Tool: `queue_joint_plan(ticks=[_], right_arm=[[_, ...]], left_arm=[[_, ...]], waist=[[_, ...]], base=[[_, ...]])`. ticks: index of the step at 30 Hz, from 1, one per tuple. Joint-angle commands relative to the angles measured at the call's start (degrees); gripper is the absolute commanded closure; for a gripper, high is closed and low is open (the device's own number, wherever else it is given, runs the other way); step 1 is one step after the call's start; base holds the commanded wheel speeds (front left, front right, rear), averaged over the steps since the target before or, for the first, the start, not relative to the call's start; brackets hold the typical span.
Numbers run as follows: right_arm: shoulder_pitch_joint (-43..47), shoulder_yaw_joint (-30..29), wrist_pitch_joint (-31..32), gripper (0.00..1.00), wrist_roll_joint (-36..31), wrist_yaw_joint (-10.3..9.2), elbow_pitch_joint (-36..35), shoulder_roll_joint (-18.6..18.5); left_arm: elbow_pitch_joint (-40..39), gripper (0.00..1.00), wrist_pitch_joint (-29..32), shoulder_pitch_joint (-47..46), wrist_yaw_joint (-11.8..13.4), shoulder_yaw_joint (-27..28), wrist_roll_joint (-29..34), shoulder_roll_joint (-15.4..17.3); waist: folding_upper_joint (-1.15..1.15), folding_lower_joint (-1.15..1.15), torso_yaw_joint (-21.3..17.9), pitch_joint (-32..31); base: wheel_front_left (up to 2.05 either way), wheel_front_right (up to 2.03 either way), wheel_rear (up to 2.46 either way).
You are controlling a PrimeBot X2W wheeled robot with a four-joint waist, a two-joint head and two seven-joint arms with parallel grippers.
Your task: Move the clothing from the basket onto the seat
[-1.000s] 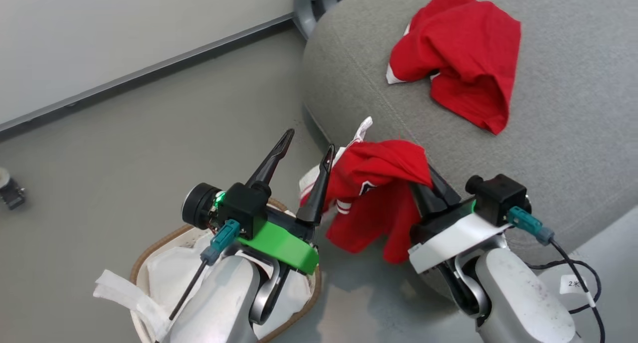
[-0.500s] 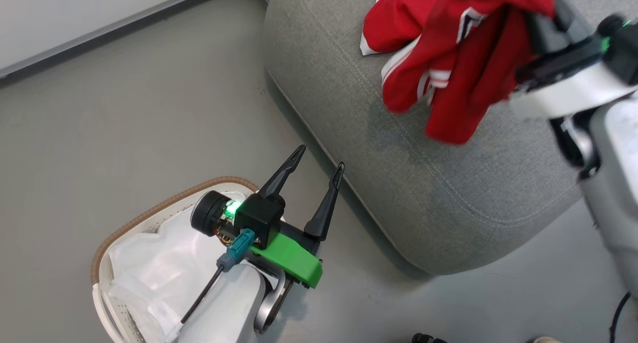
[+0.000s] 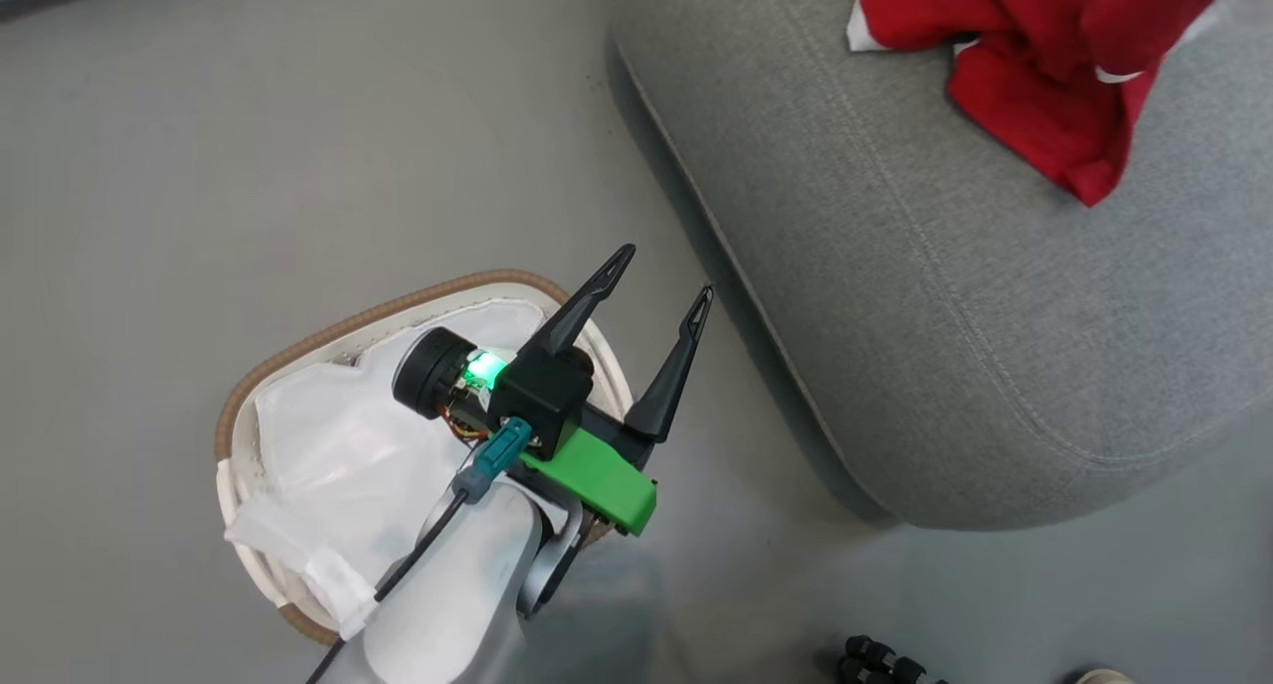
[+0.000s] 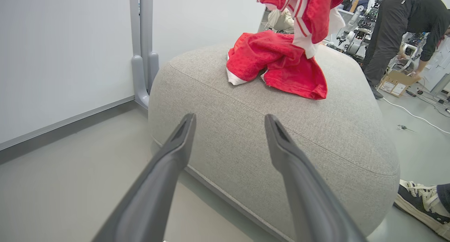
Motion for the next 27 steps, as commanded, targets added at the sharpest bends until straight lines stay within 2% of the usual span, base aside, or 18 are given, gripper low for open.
queue_joint_plan(ticks=[1,4,13,16,21,22,23,24,27], right_arm=[[-0.9,-1.2,-0.1,1.0,-1.2,-0.08,2.3,-0.4],[-1.2,-3.7,-0.1,1.0,-3.2,-0.08,7.0,-0.4],[4.8,-7.6,-0.1,1.0,-5.2,-0.07,15.6,3.6],[8.4,-7.9,-0.1,1.0,-4.7,-0.07,15.9,5.5],[15.2,-6.6,-0.1,0.99,-2.5,-0.07,11.9,8.9],[16.7,-6.6,-0.1,0.71,-2.3,-0.07,11.3,9.3],[18.0,-6.6,-0.1,0.2,-2.2,-0.08,10.7,9.6],[19.0,-6.8,-0.1,0.0,-2.0,-0.08,10.3,9.8],[22.1,-7.7,-0.1,0.0,-1.6,-0.07,8.6,10.9]], left_arm=[[0.2,0.0,0.0,-1.4,-0.3,-0.1,0.5,0.3],[0.2,0.0,0.0,-2.3,-0.3,0.0,0.6,0.3],[0.4,0.0,0.0,-3.2,0.2,0.8,1.0,0.3],[0.6,0.0,0.0,-2.9,0.3,1.0,0.5,0.3],[1.1,0.0,0.0,-1.6,0.5,2.0,0.1,0.3],[1.3,0.0,0.0,-1.3,0.6,2.3,0.1,0.3],[1.5,0.0,0.0,-1.1,0.6,2.5,0.2,0.3],[1.7,0.0,0.0,-0.9,0.6,2.9,0.3,0.3],[2.3,0.0,0.0,-0.2,0.9,4.1,0.6,0.3]], waist=[[-0.01,0.0,4.4,4.2],[-0.01,0.0,6.1,5.8],[-0.01,0.0,9.1,8.4],[-0.01,0.0,9.3,8.0],[-0.01,0.0,8.7,6.0],[-0.01,0.0,8.5,5.5],[-0.01,0.0,8.3,5.0],[-0.01,0.0,8.1,4.4],[-0.01,0.0,7.6,2.5]], base=[[0.0,0.0,0.0],[0.0,0.0,0.0],[0.0,0.0,0.0],[0.0,0.0,0.0],[0.0,0.0,0.0],[0.0,0.0,0.0],[0.0,0.0,0.0],[0.0,0.0,0.0],[0.0,0.0,0.0]])
